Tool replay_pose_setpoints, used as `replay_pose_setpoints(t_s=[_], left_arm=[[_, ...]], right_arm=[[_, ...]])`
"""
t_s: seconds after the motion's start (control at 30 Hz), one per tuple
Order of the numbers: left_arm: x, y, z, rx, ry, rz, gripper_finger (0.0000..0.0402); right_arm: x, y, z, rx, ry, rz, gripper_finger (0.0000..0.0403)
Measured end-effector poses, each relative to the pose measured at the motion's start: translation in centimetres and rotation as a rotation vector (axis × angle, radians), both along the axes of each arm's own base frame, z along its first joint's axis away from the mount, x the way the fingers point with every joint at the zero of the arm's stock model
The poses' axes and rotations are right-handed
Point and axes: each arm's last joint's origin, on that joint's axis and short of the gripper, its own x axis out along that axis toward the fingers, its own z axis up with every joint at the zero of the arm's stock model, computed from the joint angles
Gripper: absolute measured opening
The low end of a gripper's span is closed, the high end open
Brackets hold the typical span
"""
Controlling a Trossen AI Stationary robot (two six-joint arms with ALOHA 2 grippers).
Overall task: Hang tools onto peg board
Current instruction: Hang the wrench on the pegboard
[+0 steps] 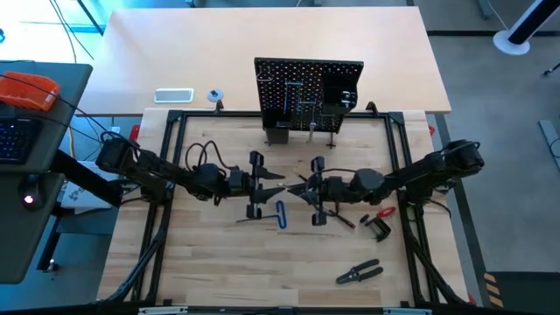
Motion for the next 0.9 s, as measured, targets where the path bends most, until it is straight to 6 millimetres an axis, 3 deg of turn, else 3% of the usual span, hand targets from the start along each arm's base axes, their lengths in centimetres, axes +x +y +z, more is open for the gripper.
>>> replay_pose_setpoints(t_s=[0.3, 0.57, 0.9], left_arm=[[0.7, -0.2, 0.5, 0.016, 0.023, -0.049, 0.0131], [3.2, -0.7, -0.3, -0.009, 0.057, -0.079, 0.0131], [2.9, -0.6, -0.4, -0.005, 0.022, -0.086, 0.0131]], right_arm=[[0.1, 0.0, -0.2, 0.004, 0.006, 0.009, 0.0001], [1.4, 0.2, -1.1, 0.025, 0.02, 0.029, 0.0001], [1.3, 0.8, -1.0, -0.008, 0.01, 0.01, 0.0001]])
